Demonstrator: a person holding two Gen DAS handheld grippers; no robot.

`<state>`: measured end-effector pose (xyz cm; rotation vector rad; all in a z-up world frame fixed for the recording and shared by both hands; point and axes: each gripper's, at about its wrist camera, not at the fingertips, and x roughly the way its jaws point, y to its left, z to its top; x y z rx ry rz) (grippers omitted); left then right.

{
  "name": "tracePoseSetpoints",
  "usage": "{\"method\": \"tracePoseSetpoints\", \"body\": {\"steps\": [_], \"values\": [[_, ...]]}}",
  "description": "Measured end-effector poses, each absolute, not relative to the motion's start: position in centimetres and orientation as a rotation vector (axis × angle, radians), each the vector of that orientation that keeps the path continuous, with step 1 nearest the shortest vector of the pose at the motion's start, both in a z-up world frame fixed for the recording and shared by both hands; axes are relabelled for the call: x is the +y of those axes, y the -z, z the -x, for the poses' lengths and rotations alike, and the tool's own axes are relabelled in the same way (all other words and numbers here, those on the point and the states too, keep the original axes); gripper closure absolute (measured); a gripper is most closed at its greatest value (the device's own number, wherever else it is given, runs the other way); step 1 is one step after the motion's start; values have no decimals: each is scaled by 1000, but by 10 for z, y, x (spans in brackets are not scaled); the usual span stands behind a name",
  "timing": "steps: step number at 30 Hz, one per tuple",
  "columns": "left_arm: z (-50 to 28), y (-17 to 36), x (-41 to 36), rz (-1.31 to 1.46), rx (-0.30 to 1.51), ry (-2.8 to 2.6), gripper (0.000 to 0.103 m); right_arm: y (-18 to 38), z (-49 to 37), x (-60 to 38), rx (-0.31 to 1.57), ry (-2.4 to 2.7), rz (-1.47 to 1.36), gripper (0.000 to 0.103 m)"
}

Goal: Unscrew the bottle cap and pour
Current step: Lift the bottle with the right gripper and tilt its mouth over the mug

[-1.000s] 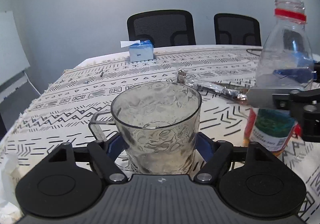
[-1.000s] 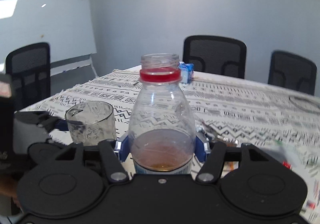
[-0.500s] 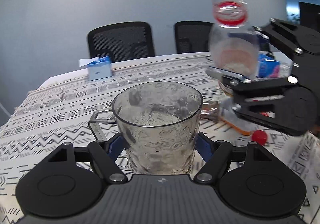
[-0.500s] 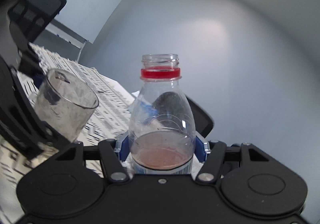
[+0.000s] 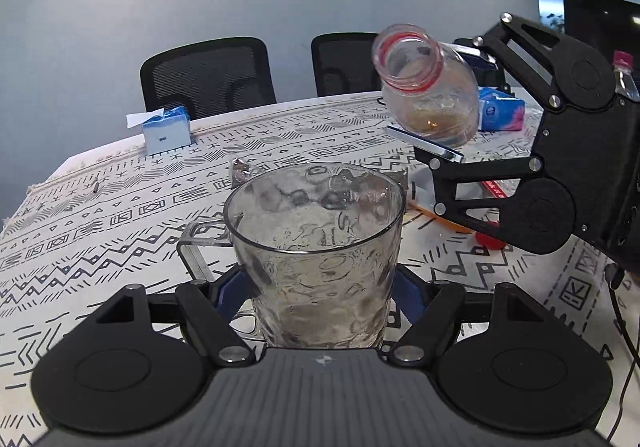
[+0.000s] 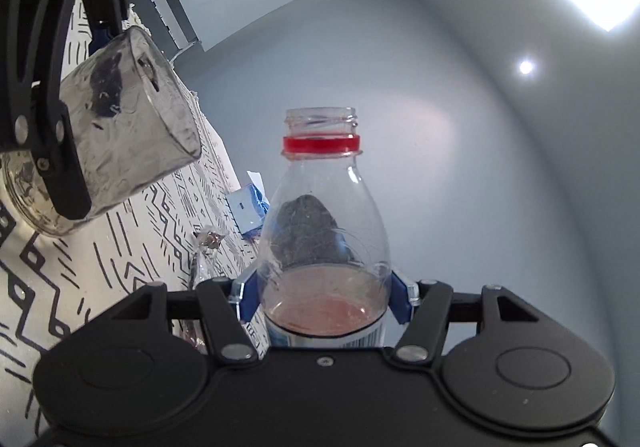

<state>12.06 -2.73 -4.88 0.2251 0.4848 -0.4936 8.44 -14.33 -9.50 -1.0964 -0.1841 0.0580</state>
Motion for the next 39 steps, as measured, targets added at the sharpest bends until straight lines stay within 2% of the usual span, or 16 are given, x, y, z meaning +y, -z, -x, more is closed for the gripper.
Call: {"method": "tracePoseSetpoints", "body": {"steps": [18,39], "values": [[-107,53,-36,-260,458,543,31,126,-71,-148,-284,20,1330,38],[-103,46,-31,-233,434,559,31,136,-84,-152,-304,27,1418,38]]}}
